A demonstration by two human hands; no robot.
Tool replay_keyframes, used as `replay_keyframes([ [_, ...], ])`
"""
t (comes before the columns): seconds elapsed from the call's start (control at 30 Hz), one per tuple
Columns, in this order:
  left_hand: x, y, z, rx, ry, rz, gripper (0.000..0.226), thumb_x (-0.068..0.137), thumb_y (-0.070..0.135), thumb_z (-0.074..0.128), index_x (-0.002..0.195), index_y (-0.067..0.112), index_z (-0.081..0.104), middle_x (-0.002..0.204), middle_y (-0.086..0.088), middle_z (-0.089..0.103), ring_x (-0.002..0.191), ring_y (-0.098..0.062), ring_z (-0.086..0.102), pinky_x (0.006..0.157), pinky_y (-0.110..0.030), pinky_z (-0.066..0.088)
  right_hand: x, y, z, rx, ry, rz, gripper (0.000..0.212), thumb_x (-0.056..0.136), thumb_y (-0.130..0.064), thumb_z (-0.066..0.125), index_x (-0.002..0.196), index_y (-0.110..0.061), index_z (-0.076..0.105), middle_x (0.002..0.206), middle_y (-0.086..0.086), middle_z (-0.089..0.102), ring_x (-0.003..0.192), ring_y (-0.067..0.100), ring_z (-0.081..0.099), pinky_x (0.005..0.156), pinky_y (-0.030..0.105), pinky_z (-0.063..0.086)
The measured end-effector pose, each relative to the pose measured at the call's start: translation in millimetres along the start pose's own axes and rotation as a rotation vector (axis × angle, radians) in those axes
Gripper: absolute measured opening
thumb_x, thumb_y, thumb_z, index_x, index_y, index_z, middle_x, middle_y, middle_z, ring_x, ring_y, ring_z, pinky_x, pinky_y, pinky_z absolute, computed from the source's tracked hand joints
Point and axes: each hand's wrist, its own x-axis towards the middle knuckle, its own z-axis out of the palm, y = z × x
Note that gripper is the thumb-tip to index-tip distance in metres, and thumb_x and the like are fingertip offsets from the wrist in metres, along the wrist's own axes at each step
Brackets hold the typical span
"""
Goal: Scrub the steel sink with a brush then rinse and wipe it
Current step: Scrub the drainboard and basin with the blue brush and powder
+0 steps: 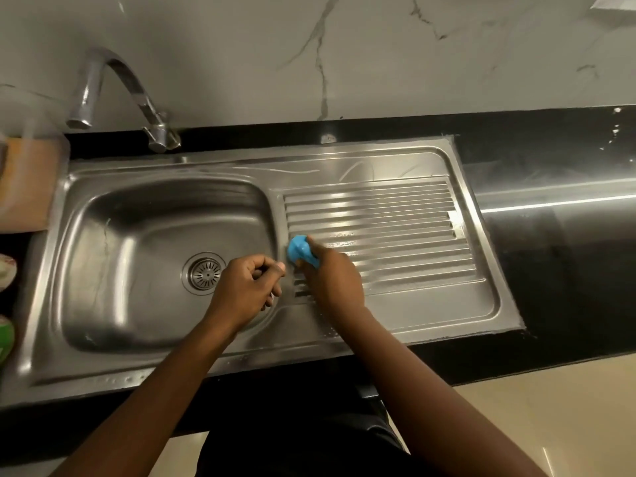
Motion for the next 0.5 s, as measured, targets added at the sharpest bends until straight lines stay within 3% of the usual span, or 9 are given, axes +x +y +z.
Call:
replay_keyframes([
  [0.1, -7, -6, -16, 0.010, 0.042, -0.014, 0.026, 0.102, 0.026, 0.064, 0.088, 0.007, 0.073, 0.069, -0.009, 0.072, 0.057, -0.020, 0.063, 0.060, -0.036, 0.054, -7, -7, 9, -0.069, -0.029, -0.039, 0.056, 0.099, -0.049, 0.061, 0.152, -0.040, 0.046, 0.111, 0.000, 0.075, 0.090, 0.020, 0.071, 0.073, 0.034, 0.054],
  [0.27, -21, -23, -41, 0.010, 0.081, -0.038, 0.023, 0.102, 0.027, 0.064, 0.087, 0.012, 0.073, 0.069, -0.007, 0.073, 0.056, -0.018, 0.063, 0.058, -0.034, 0.053, -23, -9, 1, -0.082, -0.074, -0.040, 0.052, 0.096, -0.046, 0.067, 0.146, -0.038, 0.056, 0.120, -0.001, 0.074, 0.106, 0.023, 0.070, 0.085, 0.036, 0.056],
  [0.37, -29, -36, -60, -0.025, 0.112, -0.056, 0.022, 0.101, 0.027, 0.065, 0.087, 0.012, 0.074, 0.068, -0.006, 0.073, 0.056, -0.019, 0.063, 0.059, -0.035, 0.053, -24, -18, 3, 0.082, -0.141, 0.035, 0.041, 0.088, -0.047, 0.075, 0.127, -0.034, 0.071, 0.104, -0.007, 0.077, 0.093, 0.014, 0.072, 0.074, 0.027, 0.054],
  [0.43, -35, -45, -74, -0.048, 0.135, -0.064, 0.022, 0.101, 0.028, 0.065, 0.086, 0.014, 0.074, 0.068, -0.006, 0.073, 0.056, -0.020, 0.063, 0.060, -0.035, 0.053, -23, -31, 7, 0.177, -0.176, 0.059, 0.042, 0.085, -0.048, 0.079, 0.123, -0.029, 0.076, 0.101, -0.009, 0.077, 0.087, 0.007, 0.069, 0.067, 0.017, 0.045],
  [0.5, -43, -53, -90, -0.066, 0.176, -0.068, 0.022, 0.100, 0.027, 0.066, 0.084, 0.016, 0.074, 0.067, -0.007, 0.072, 0.055, -0.021, 0.063, 0.059, -0.035, 0.051, -25, -55, 14, 0.214, -0.192, 0.023, 0.043, 0.085, -0.048, 0.079, 0.121, -0.026, 0.077, 0.095, -0.009, 0.076, 0.079, 0.004, 0.066, 0.064, 0.016, 0.042],
])
